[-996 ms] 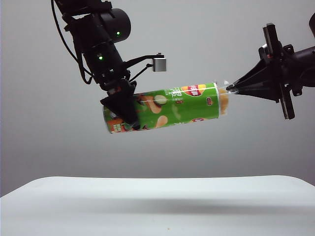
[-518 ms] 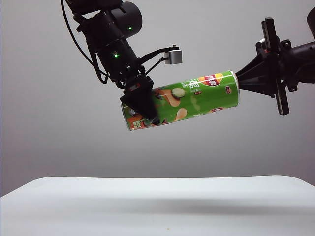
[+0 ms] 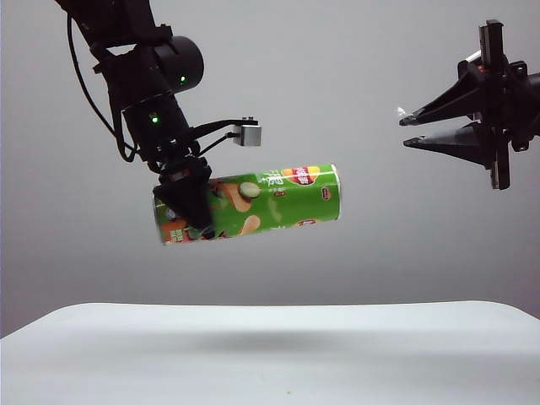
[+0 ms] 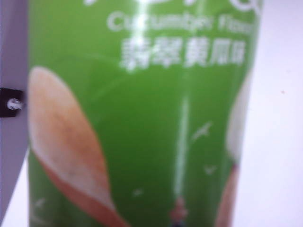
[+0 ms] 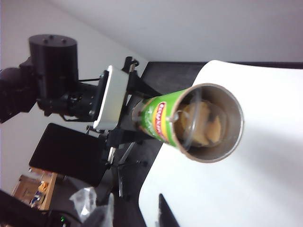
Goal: Pick up the green tub of chips from the desk, push the transparent container that's holding the chips and has slipped out back in, and finally put the chips back on the desk.
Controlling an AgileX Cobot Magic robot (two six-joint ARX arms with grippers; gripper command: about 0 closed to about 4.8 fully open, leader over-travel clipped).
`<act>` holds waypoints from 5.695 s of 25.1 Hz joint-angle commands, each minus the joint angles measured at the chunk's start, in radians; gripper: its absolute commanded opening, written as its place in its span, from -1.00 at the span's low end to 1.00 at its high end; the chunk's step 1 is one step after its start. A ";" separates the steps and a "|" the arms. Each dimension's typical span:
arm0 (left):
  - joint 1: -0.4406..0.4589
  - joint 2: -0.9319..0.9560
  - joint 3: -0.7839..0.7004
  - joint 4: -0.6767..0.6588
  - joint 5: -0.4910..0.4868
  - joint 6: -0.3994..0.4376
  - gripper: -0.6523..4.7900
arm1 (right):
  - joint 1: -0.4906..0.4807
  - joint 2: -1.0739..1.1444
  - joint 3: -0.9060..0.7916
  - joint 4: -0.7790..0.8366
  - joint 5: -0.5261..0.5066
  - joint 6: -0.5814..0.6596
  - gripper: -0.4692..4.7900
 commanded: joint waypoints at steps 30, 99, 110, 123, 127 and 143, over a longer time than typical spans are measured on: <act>0.035 0.293 0.003 -0.011 -0.013 -0.093 1.00 | 0.002 -0.009 0.006 0.017 -0.111 -0.016 -0.67; 0.075 -1.703 -1.242 0.748 -0.124 -0.972 0.70 | -0.018 -1.583 -0.559 -0.556 0.857 -0.284 -0.86; 0.073 -1.895 -1.290 0.577 -0.208 -0.980 0.45 | -0.018 -1.583 -0.640 -0.525 0.858 -0.284 -0.86; 0.183 -1.897 -1.493 0.754 -0.149 -1.026 0.27 | -0.018 -1.583 -0.781 -0.460 0.912 -0.299 -0.86; 0.357 -1.897 -1.492 0.740 -0.034 -1.023 0.12 | -0.017 -1.583 -0.788 -0.469 0.986 -0.326 -0.86; 0.485 -1.897 -1.492 0.595 -0.061 -0.987 -0.78 | -0.018 -1.580 -0.814 -0.568 1.063 -0.356 -0.85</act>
